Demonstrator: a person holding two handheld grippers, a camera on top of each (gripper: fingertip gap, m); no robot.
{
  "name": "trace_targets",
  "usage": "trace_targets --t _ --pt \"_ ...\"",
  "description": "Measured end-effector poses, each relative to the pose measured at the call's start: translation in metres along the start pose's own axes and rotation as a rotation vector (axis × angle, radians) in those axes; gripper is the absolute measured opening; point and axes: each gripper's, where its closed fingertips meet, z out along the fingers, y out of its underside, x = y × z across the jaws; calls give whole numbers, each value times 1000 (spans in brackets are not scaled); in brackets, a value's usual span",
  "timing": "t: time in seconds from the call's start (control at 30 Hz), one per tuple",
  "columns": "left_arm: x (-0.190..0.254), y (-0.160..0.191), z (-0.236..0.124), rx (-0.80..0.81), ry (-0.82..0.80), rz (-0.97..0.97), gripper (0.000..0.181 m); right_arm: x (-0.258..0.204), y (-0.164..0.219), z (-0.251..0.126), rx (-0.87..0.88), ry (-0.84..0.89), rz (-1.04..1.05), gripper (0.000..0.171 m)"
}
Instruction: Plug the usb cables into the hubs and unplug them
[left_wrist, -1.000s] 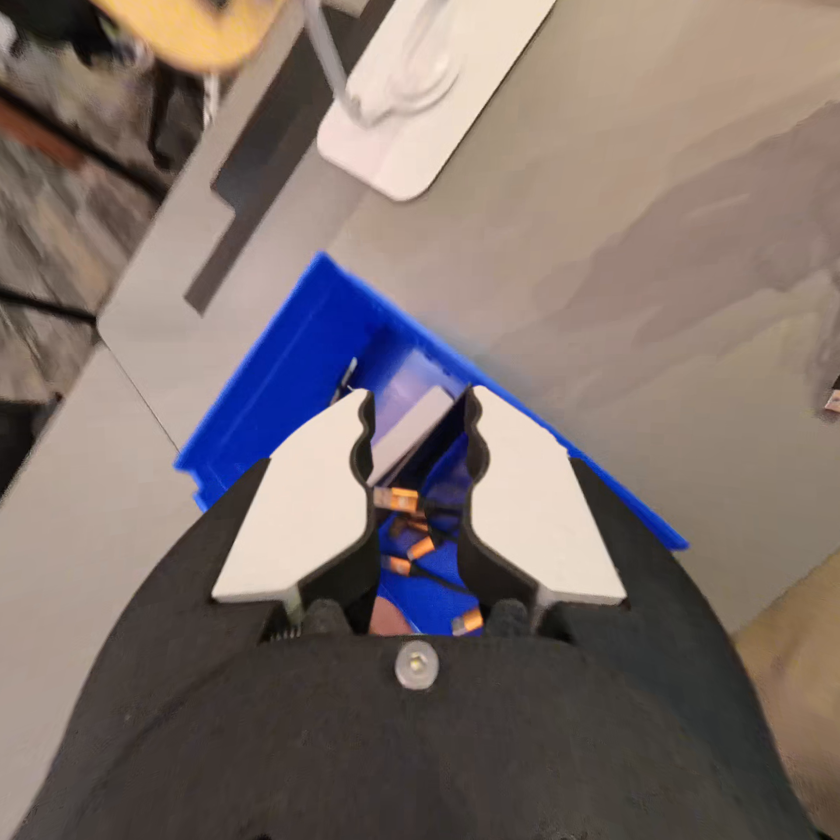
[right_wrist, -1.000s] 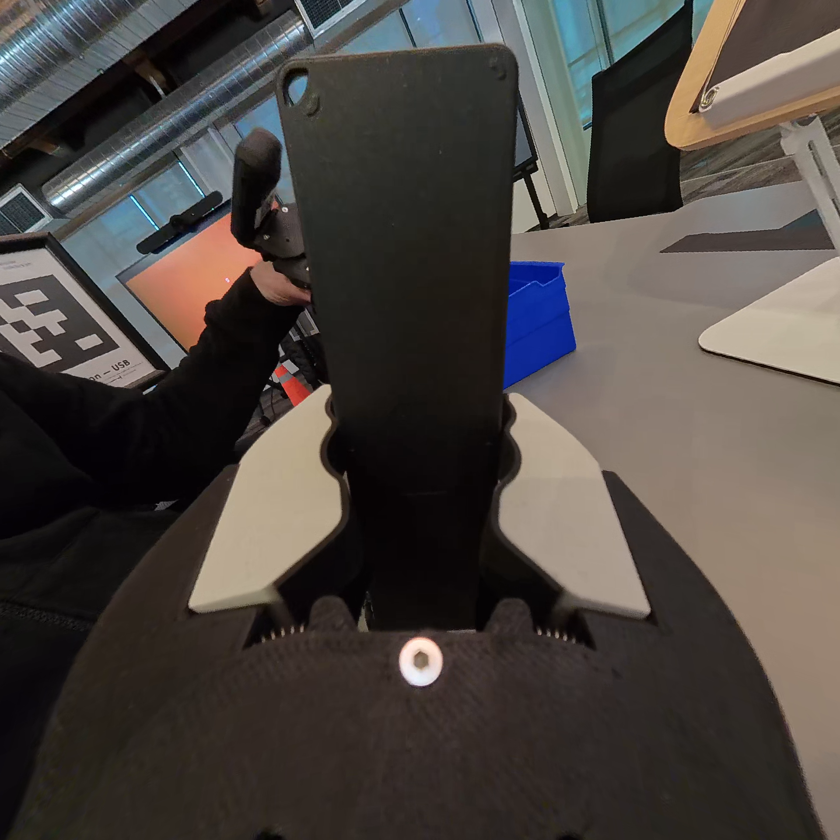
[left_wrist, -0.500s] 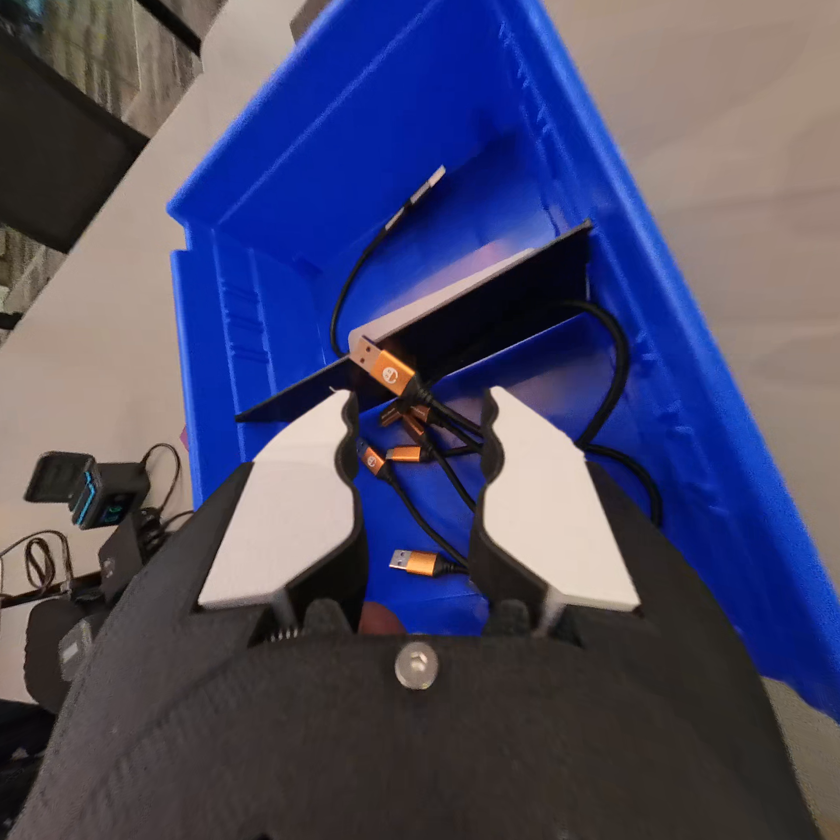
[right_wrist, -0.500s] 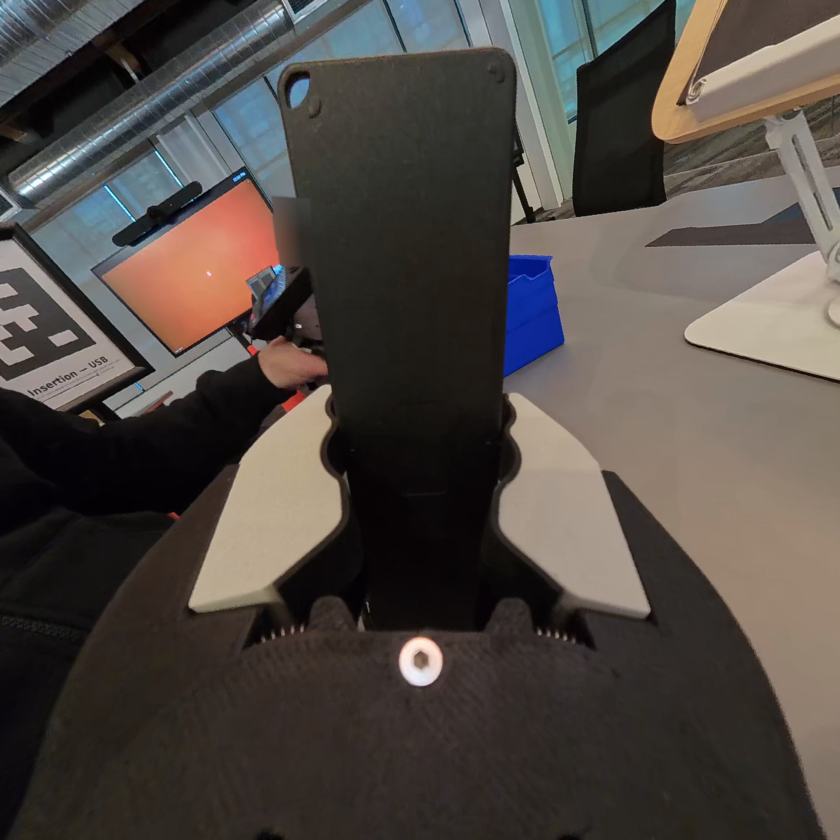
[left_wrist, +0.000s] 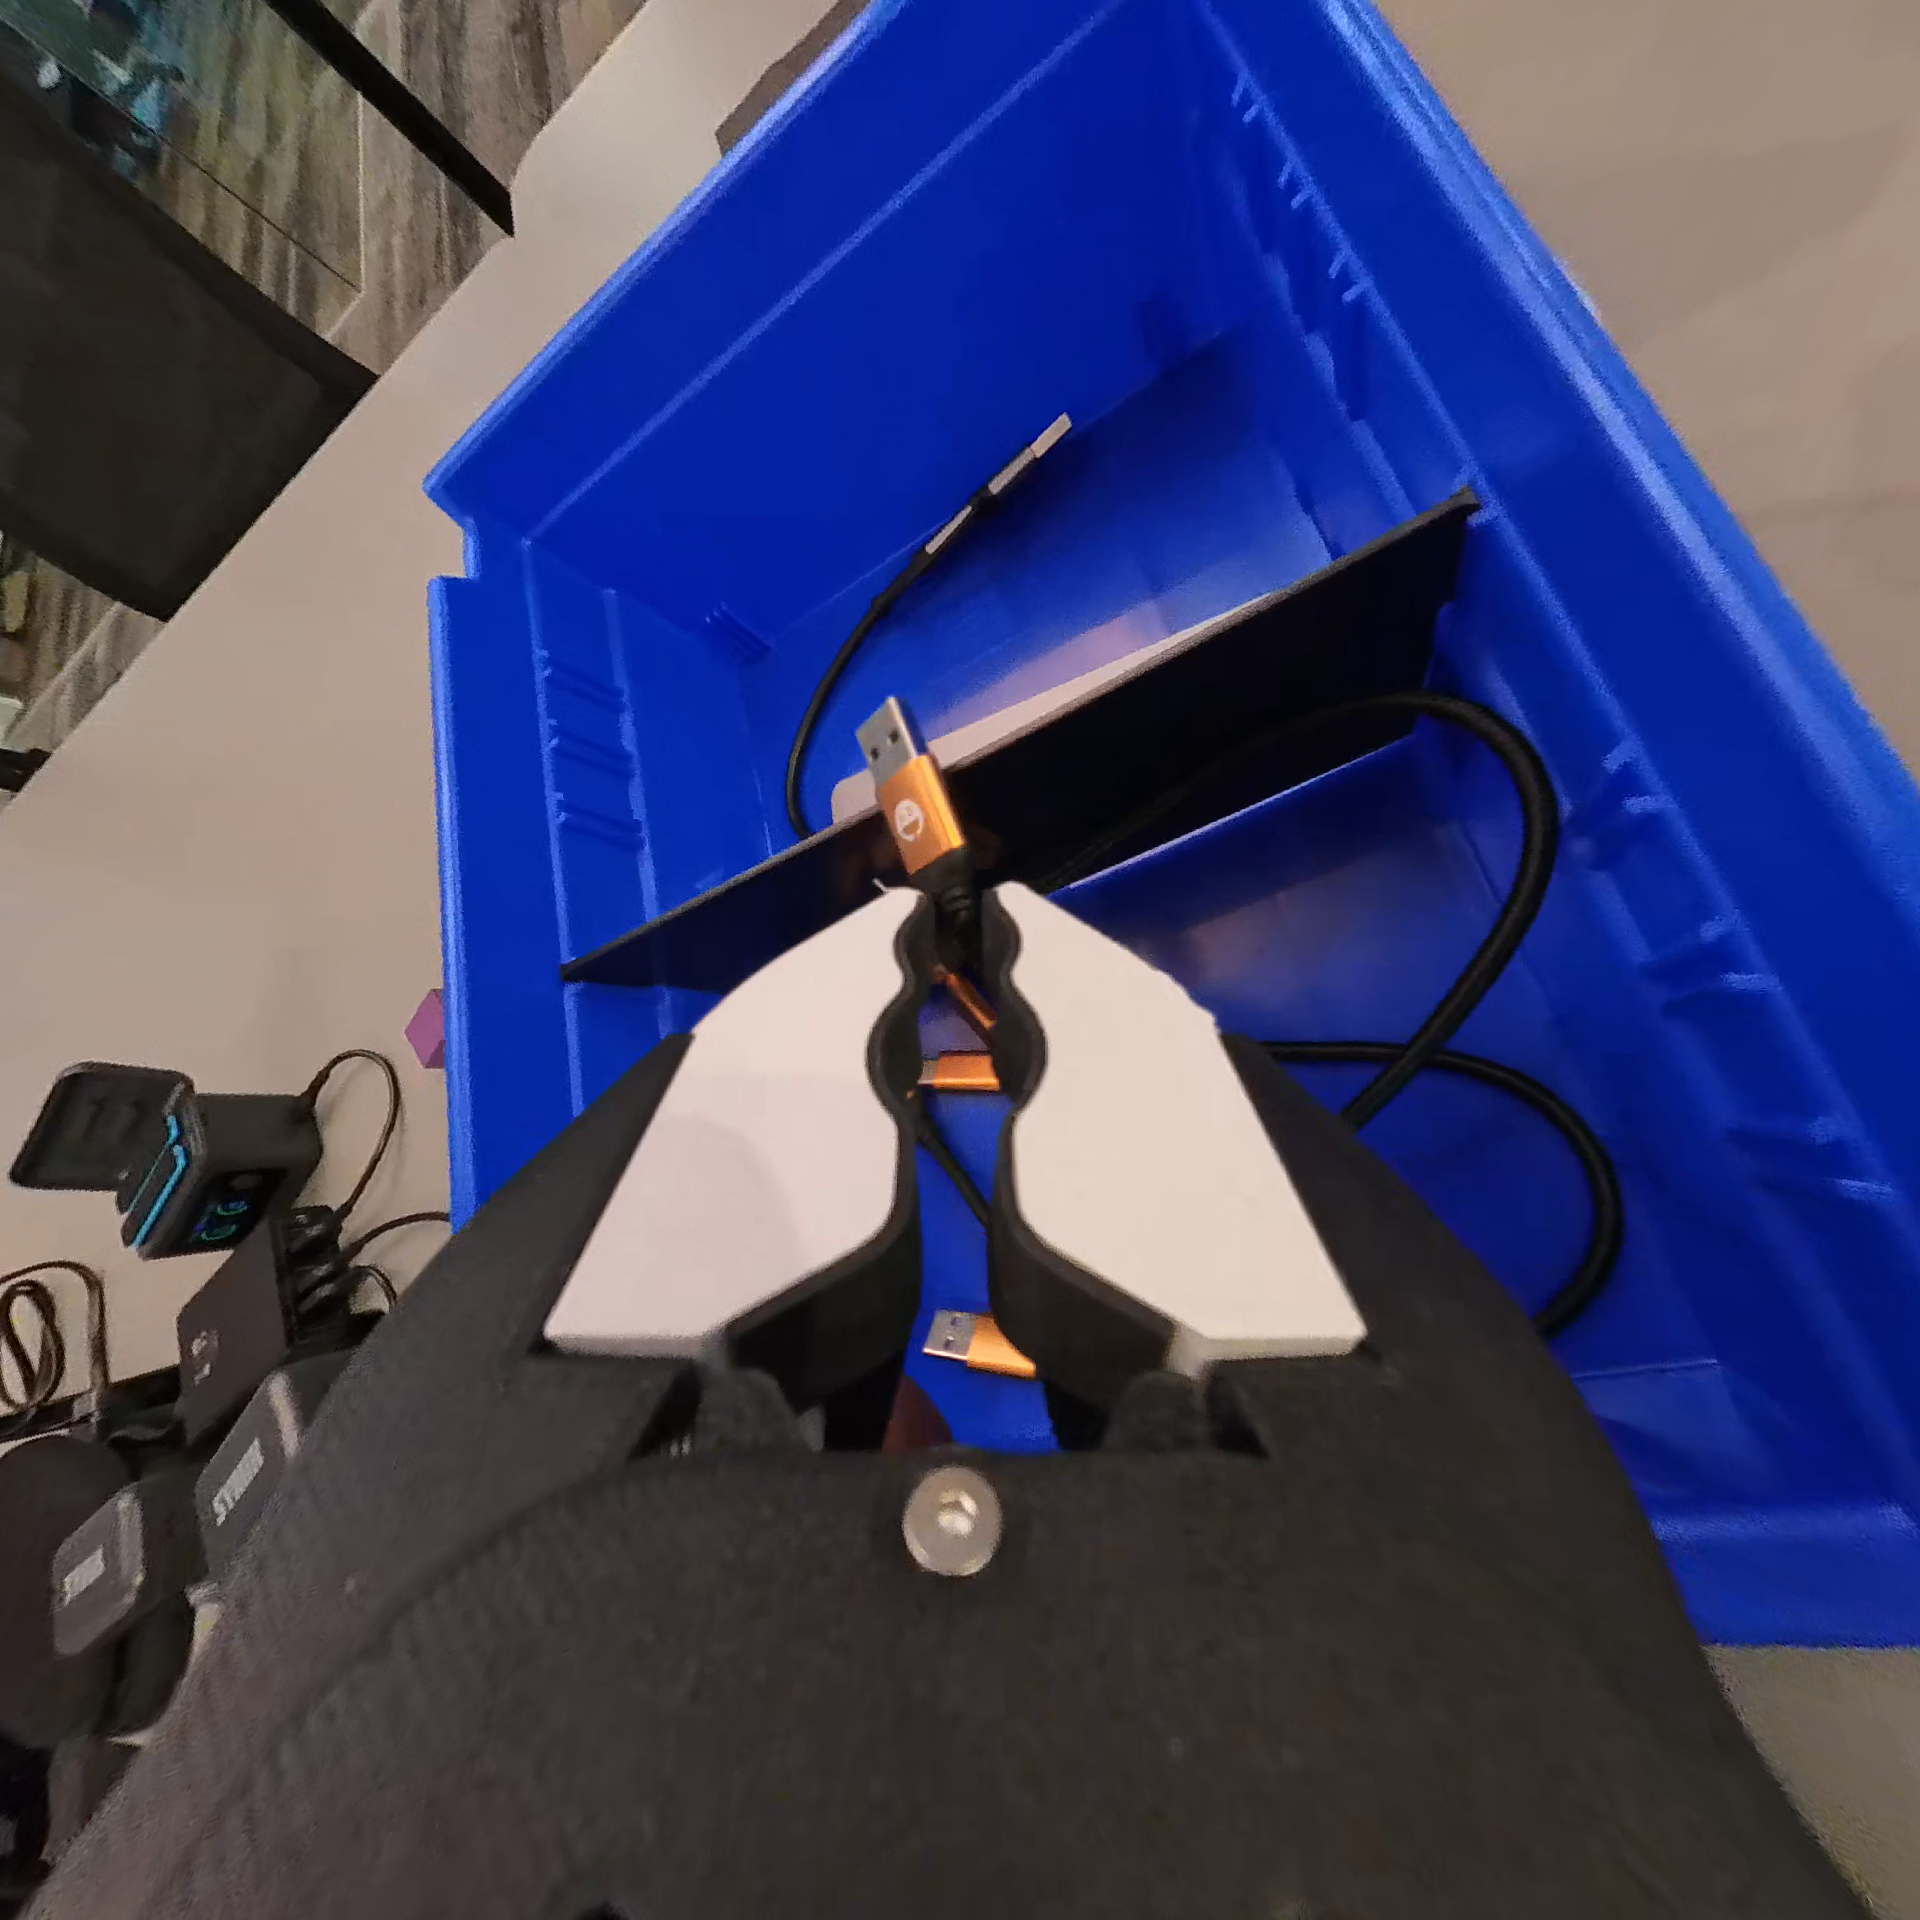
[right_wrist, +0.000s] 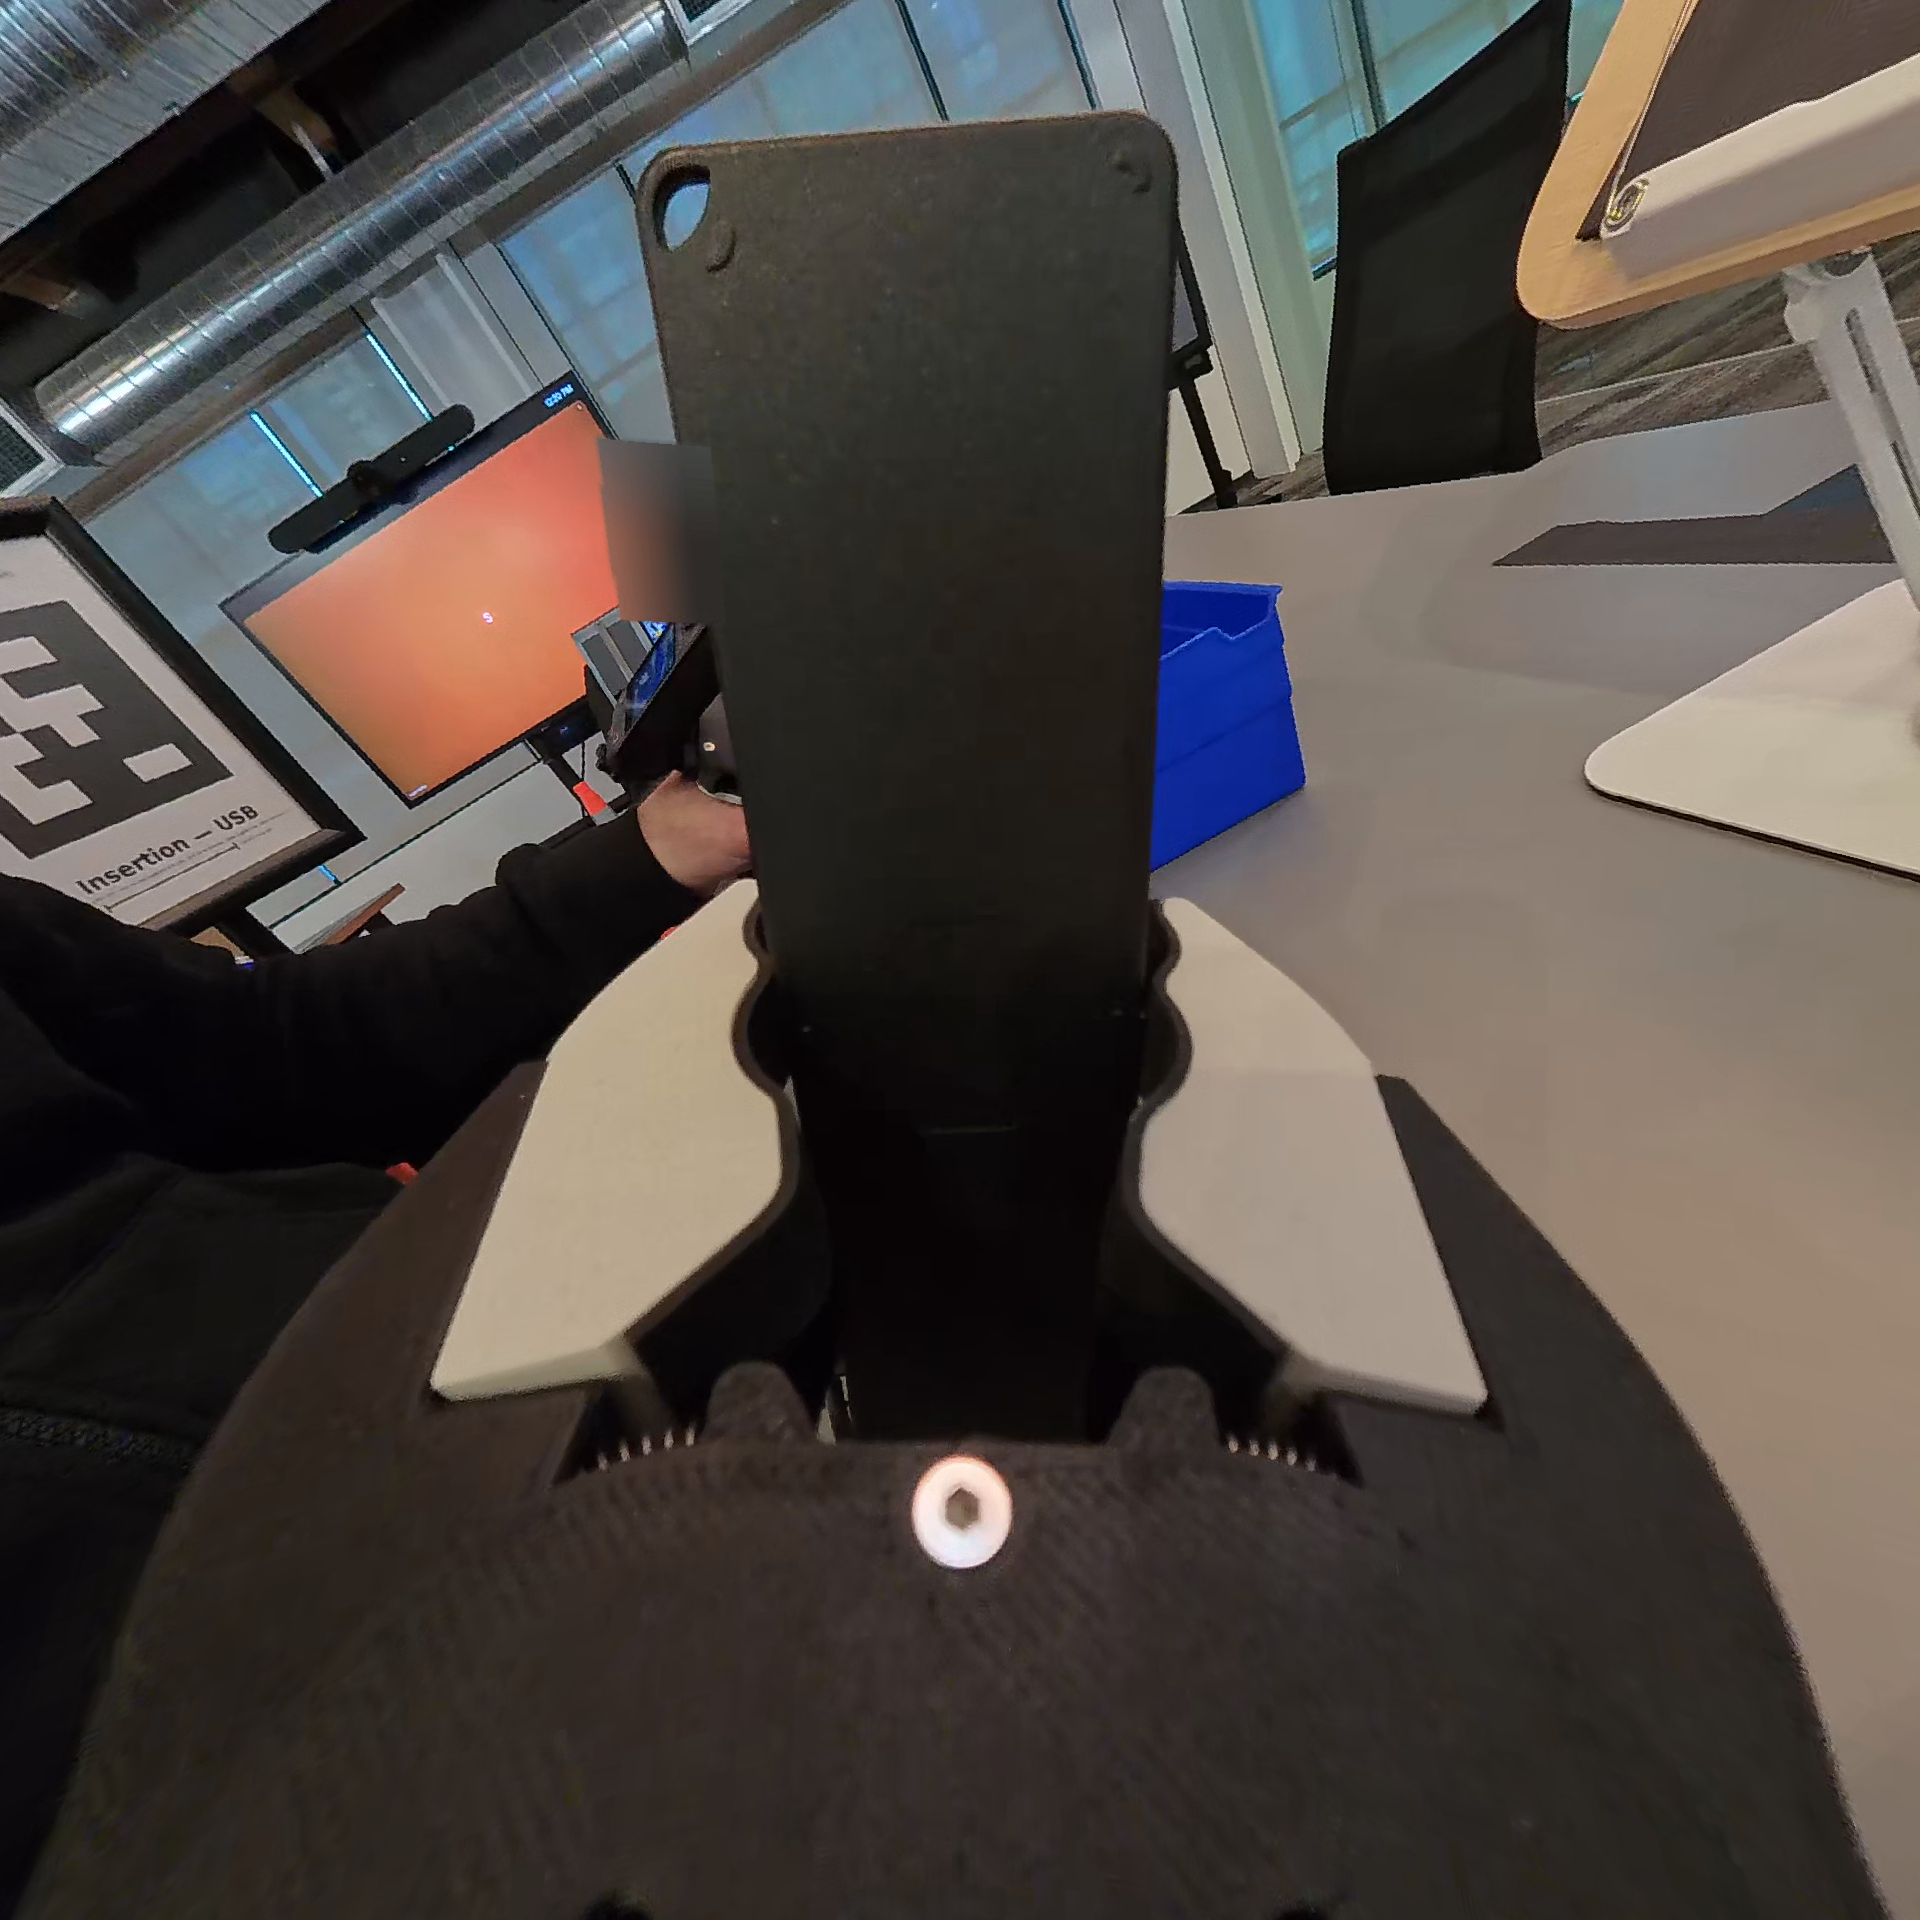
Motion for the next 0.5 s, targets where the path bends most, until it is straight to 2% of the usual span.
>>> trace_targets --t 0.27,0.5 --pt "-5 -12 -12 75 -23 69 7 -2 0 1 1 -12 -7 64" --pt "-9 -52 -46 271 -49 158 7 -4 -1 0 7 -28 -11 64"
